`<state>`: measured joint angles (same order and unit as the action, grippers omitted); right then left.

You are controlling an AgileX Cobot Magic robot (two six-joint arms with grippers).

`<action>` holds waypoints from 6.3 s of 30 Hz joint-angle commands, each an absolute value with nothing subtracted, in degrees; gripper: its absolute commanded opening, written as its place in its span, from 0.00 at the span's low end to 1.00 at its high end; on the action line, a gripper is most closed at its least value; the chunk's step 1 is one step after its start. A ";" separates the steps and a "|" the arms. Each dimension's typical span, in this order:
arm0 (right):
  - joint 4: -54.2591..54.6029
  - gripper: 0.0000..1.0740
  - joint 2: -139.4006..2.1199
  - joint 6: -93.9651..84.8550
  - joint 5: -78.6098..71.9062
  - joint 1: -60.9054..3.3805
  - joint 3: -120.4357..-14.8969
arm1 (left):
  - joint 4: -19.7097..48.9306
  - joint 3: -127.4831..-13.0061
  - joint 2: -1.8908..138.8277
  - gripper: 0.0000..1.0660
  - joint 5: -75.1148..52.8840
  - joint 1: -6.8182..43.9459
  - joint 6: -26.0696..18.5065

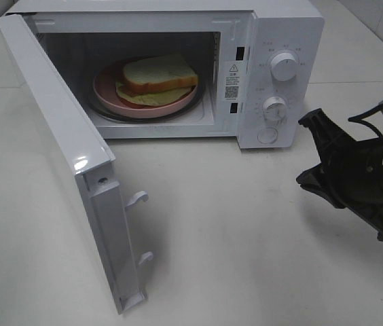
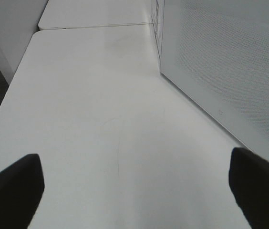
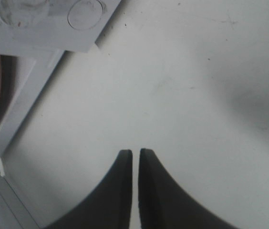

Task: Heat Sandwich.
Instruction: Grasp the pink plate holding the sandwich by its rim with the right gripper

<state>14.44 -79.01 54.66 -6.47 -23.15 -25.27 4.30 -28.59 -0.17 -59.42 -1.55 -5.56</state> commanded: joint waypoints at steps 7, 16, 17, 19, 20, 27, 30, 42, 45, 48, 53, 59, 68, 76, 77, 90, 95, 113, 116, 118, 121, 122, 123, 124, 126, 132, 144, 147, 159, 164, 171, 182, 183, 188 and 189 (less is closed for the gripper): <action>13.87 0.11 -74.89 39.88 5.10 -22.86 -26.93 | 4.64 -28.30 -1.78 0.97 -58.96 -1.55 -5.27; 13.29 0.13 -74.89 26.93 18.68 -22.86 -34.21 | 4.64 -28.30 -1.78 0.97 -58.96 -1.55 -5.27; 13.29 0.13 -74.89 26.93 18.68 -22.86 -34.21 | 4.64 -28.30 -1.78 0.97 -58.96 -1.55 -5.27; 13.29 0.14 -74.89 24.64 21.49 -22.86 -35.58 | 4.64 -28.30 -1.78 0.97 -58.96 -1.55 -5.27; 13.29 0.14 -74.89 23.55 22.92 -22.86 -36.33 | 4.64 -28.30 -1.78 0.97 -58.96 -1.55 -5.27; 10.26 0.15 -74.89 18.62 31.34 -22.86 -41.25 | 4.64 -28.30 -1.78 0.97 -58.96 -1.55 -5.27; 9.05 0.15 -74.89 14.44 34.95 -22.86 -43.32 | 4.64 -28.30 -1.78 0.97 -58.96 -1.55 -5.27; 7.28 0.15 -74.89 -10.60 44.75 -22.86 -49.05 | 4.64 -28.30 -1.78 0.97 -58.96 -1.55 -5.27; 6.42 0.16 -74.89 -18.85 45.66 -22.86 -49.56 | 4.64 -28.30 -1.78 0.97 -58.96 -1.55 -5.27; 5.61 0.17 -74.89 -28.25 45.89 -22.86 -49.68 | 4.64 -28.30 -1.78 0.97 -58.96 -1.55 -5.27; 5.56 0.17 -74.89 -37.07 46.01 -22.86 -49.68 | 4.64 -28.30 -1.78 0.97 -58.96 -1.55 -5.27; 4.47 0.19 -74.89 -48.13 46.87 -22.86 -49.68 | 4.64 -28.30 -1.78 0.97 -58.96 -1.55 -5.27; 1.43 0.35 -74.89 -60.16 47.10 -22.86 -49.68 | 4.64 -28.30 -1.78 0.97 -58.96 -1.55 -5.27; -1.49 0.72 -74.89 -59.59 46.81 -22.86 -49.68 | 4.64 -28.30 -1.78 0.97 -58.96 -1.55 -5.27; -1.49 0.72 -74.89 -59.59 46.81 -22.86 -49.68 | 4.64 -28.30 -1.78 0.97 -58.96 -1.55 -5.27; -4.58 0.86 -76.49 -58.96 46.58 -24.81 -53.17 | 4.64 -28.30 -1.78 0.97 -58.96 -1.55 -5.27; -6.93 0.84 -80.10 -58.67 47.10 -28.48 -57.70 | 4.64 -28.30 -1.78 0.97 -58.96 -1.55 -5.27; -8.59 0.81 -95.00 -58.79 45.15 -34.84 -74.14 | 4.64 -28.30 -1.78 0.97 -58.96 -1.55 -5.27; -8.77 0.81 -96.43 -58.79 44.92 -35.12 -75.69 | 4.64 -28.30 -1.78 0.97 -58.96 -1.55 -5.27; -8.94 0.81 -98.78 -58.73 44.35 -35.58 -78.04 | 4.64 -28.30 -1.78 0.97 -58.96 -1.55 -5.27; -8.77 0.81 -100.15 -58.67 43.26 -35.58 -79.35 | 4.64 -28.30 -1.78 0.97 -58.96 -1.55 -5.27; -8.77 0.81 -100.84 -58.67 42.97 -35.81 -80.04 | 4.64 -28.30 -1.78 0.97 -58.96 -1.55 -5.27; -9.22 0.81 -102.10 -58.33 42.40 -36.21 -81.19 | 4.64 -28.30 -1.78 0.97 -58.96 -1.55 -5.27; -9.22 0.81 -102.10 -58.33 42.40 -36.21 -81.19 | 4.64 -28.30 -1.78 0.97 -58.96 -1.55 -5.27; -9.22 0.80 -103.36 -58.16 41.60 -36.21 -82.39 | 4.64 -28.30 -1.78 0.97 -58.96 -1.55 -5.27; -9.05 0.80 -107.60 -58.16 38.79 -36.21 -85.89 | 4.64 -28.30 -1.78 0.97 -58.96 -1.55 -5.27; -9.00 0.78 -114.99 -57.87 34.03 -36.38 -89.50 | 4.64 -28.30 -1.78 0.97 -58.96 -1.55 -5.27; -9.05 0.78 -117.74 -55.86 32.60 -36.78 -91.44 | 4.64 -28.30 -1.78 0.97 -58.96 -1.55 -5.27; -9.22 0.77 -126.39 -55.29 31.23 -36.90 -99.81 | 4.64 -28.30 -1.78 0.97 -58.96 -1.55 -5.27; -9.28 0.76 -129.66 -55.29 32.09 -36.90 -104.28 | 4.64 -28.30 -1.78 0.97 -58.96 -1.55 -5.27; -11.80 0.74 -134.07 -52.02 32.43 -36.90 -110.12 | 4.64 -28.30 -1.78 0.97 -58.96 -1.55 -5.27; -11.63 0.67 -137.11 -51.05 32.83 -36.90 -112.99 | 4.58 -28.30 -1.78 0.97 -58.96 -1.55 -5.27; -11.57 0.66 -137.17 -51.05 32.89 -36.90 -112.99 | 4.58 -28.30 -1.78 0.97 -58.96 -1.55 -5.27; -11.57 0.57 -137.34 -50.82 33.46 -36.90 -112.99 | 4.53 -28.30 -1.78 0.97 -58.96 -1.55 -5.27; -11.57 0.47 -137.34 -50.82 33.75 -36.90 -112.99 | 4.53 -28.30 -1.78 0.97 -58.96 -1.55 -5.27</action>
